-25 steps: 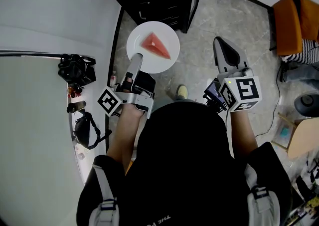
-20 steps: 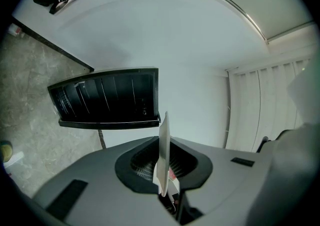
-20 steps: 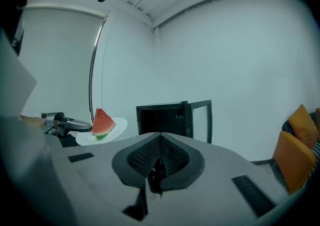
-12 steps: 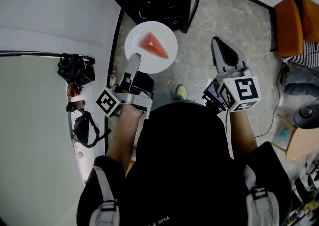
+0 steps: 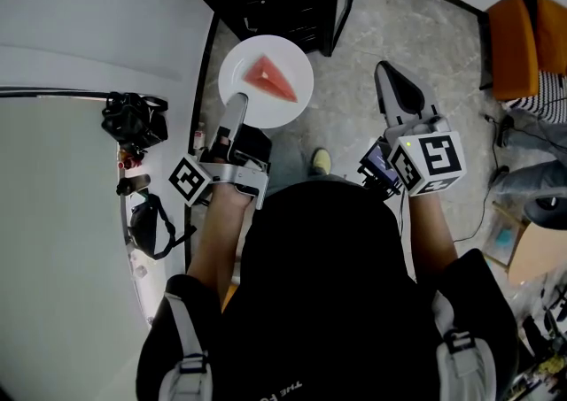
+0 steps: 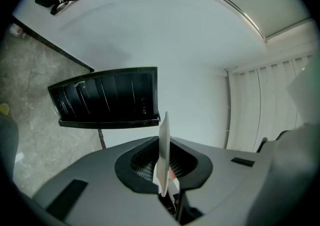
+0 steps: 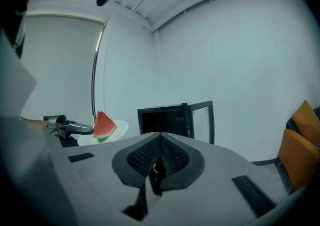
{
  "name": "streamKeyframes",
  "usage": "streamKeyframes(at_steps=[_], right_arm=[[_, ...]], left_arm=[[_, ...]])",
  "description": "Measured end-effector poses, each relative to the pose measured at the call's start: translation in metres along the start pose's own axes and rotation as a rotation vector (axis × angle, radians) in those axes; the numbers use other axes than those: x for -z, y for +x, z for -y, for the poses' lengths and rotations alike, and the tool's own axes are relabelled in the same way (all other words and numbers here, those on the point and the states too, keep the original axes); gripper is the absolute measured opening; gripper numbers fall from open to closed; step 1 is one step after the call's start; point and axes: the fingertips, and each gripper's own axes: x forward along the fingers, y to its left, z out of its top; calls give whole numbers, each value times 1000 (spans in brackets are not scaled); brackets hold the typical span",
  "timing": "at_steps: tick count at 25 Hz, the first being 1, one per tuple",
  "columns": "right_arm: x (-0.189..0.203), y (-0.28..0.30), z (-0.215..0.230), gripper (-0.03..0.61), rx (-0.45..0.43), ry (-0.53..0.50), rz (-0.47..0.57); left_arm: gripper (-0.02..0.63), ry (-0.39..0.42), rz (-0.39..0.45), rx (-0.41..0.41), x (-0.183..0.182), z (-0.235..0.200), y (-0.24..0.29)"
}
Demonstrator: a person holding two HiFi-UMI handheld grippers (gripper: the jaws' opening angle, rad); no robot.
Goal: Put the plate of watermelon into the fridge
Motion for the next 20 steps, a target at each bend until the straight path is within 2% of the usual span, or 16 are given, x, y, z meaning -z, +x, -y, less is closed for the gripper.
streamKeyframes(at_steps=[20], right_arm=[[6, 6, -5, 11, -11, -32, -12]], left_arm=[[41, 12, 15, 5, -5, -3, -3]])
